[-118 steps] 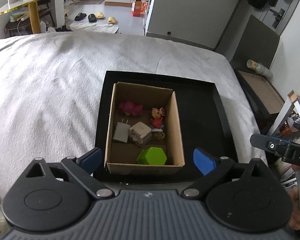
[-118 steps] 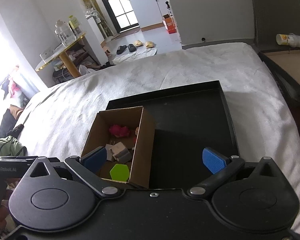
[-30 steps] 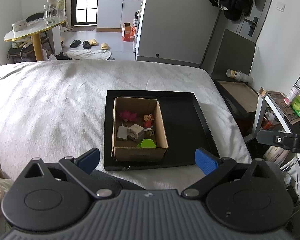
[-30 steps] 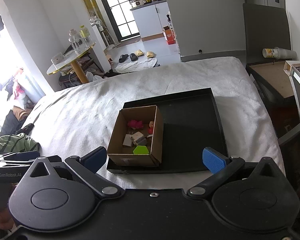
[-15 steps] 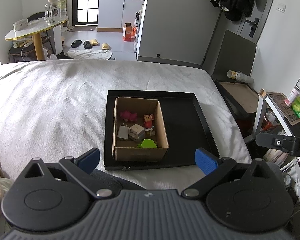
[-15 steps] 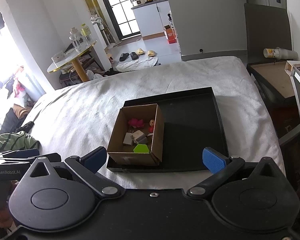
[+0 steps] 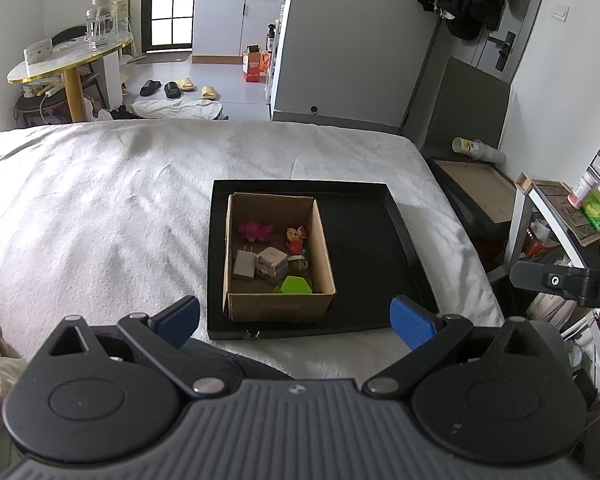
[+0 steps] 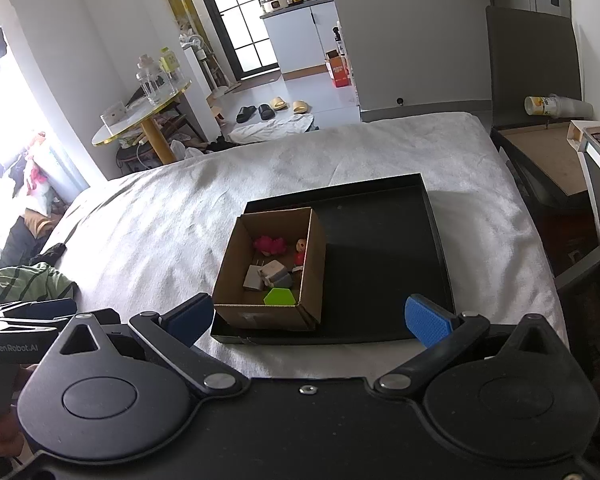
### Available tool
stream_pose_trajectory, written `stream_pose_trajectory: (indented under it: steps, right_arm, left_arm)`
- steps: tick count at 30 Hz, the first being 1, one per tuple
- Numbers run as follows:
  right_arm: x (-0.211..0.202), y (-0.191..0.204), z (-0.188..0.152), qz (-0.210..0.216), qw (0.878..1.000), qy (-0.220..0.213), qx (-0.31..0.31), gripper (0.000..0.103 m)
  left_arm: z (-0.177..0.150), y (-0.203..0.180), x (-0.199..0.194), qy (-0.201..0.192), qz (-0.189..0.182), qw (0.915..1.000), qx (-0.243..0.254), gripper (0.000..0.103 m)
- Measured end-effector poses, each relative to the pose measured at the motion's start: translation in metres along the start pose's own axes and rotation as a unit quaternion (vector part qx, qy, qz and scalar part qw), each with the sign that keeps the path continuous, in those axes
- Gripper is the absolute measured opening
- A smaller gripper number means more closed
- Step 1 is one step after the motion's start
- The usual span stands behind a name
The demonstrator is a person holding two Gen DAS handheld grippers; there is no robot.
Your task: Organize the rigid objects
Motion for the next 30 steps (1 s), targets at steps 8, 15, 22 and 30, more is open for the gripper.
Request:
stream_pose_trajectory:
  steps: [8, 15, 22, 30]
  right_arm:
    - [-0.0003, -0.0003, -0.0004, 0.002, 1.000, 0.001, -0.001, 0.103]
    - [-0.0010, -0.0001, -0.0011, 0.001, 1.000, -0.001, -0.001, 0.103]
    - [-0.0010, 0.0004, -0.0012, 0.001, 1.000, -0.001, -0.001, 0.103]
    - [-0.0008, 0.0010, -0.0010, 0.001, 1.000, 0.000, -0.001, 0.103]
  left_arm:
    - [-0.0001, -0.0007, 0.0001, 0.000, 0.001, 1.0000, -0.001, 0.101]
    - [0.0000, -0.0008, 0.0000, 0.001, 0.000, 1.0000, 0.000, 0.101]
    - [-0.0006, -0.0005, 0.0001, 0.000, 0.000, 1.0000, -0.002, 0.101]
    - [0.0003, -0.0006, -0.0041, -0.011, -0.001, 0.9999, -0.006, 0.101]
Point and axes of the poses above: each gripper's, at about its wrist camera, not at the fingertips, and x roughly the way its jaws point, y to its left, z to its top, the point moved 1 cm from there along x, roughly the way its jaws point
